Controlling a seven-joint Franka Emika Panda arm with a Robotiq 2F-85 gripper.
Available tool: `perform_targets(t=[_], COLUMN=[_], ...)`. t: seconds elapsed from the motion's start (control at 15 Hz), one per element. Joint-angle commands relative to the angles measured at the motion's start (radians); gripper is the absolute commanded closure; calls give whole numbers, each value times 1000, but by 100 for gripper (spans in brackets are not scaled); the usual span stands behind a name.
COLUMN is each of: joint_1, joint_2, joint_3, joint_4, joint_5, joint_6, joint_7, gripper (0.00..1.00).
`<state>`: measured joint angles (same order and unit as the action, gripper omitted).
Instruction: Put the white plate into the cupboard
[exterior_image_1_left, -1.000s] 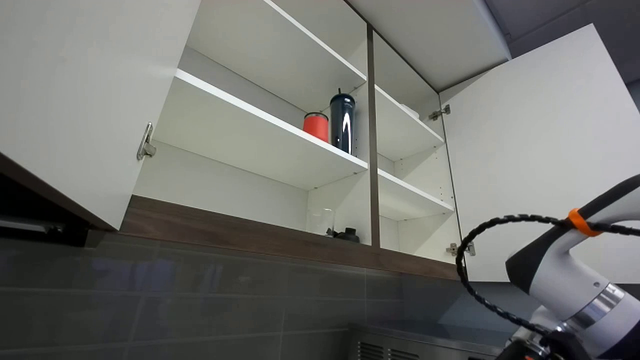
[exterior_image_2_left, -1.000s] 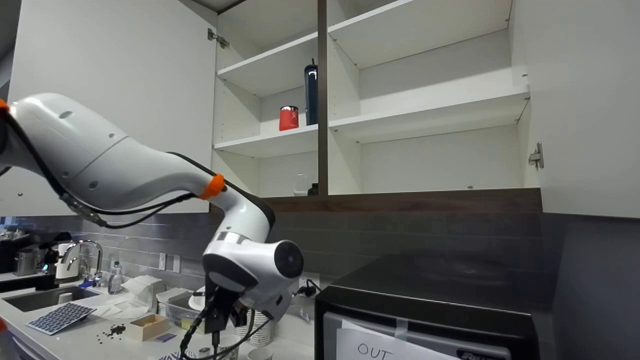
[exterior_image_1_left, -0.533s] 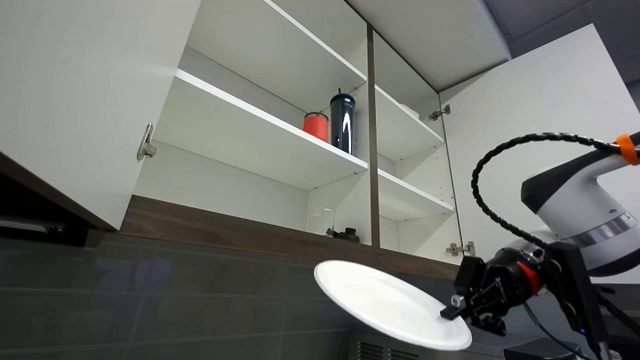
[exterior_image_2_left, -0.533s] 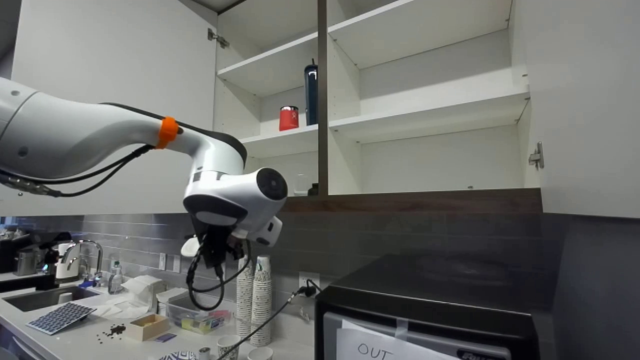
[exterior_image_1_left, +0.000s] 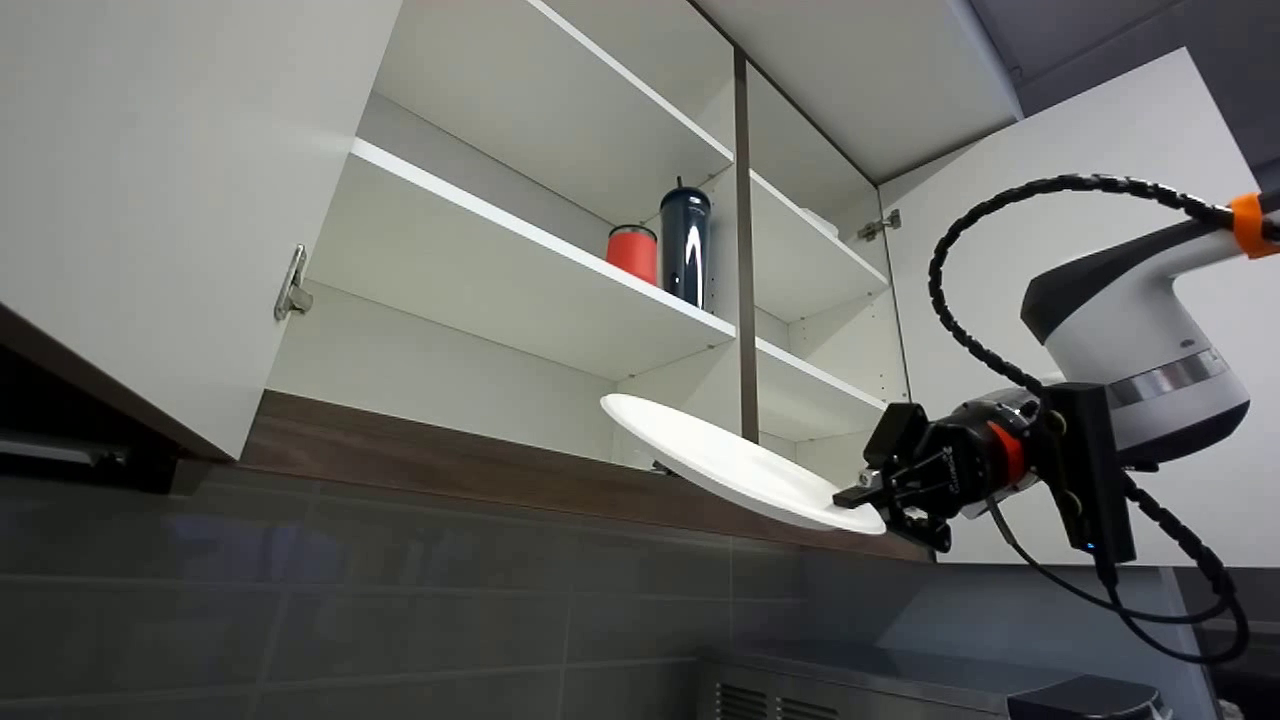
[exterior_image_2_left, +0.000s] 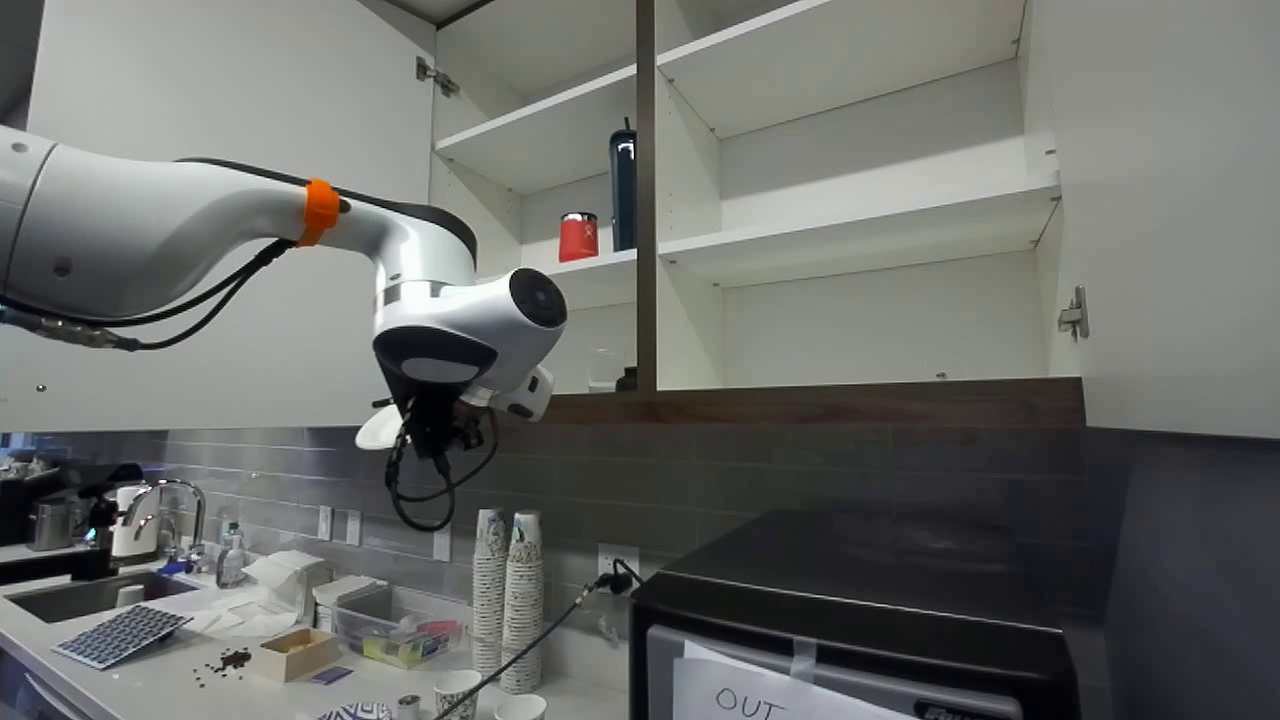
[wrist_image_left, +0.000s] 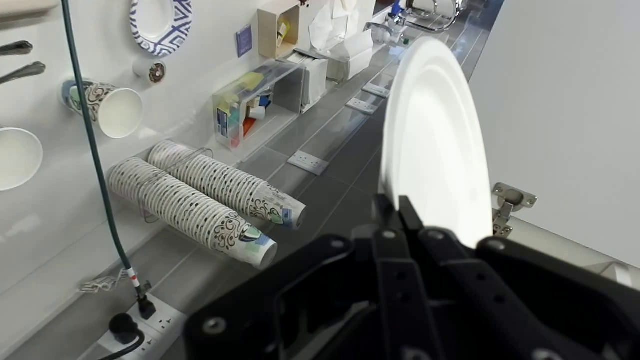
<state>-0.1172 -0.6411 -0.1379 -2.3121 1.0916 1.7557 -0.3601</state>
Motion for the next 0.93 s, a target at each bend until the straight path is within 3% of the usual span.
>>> perform_targets(t=[0.0,0.33,0.87], joint_1=[-3,-19,8], joint_2=[4,4,94], joint_3=[4,18,149], joint_4=[7,32,282], joint_5=[2,-9,-65], joint_6=[-4,0,26], joint_7=[1,74,319], gripper=[97,99,99])
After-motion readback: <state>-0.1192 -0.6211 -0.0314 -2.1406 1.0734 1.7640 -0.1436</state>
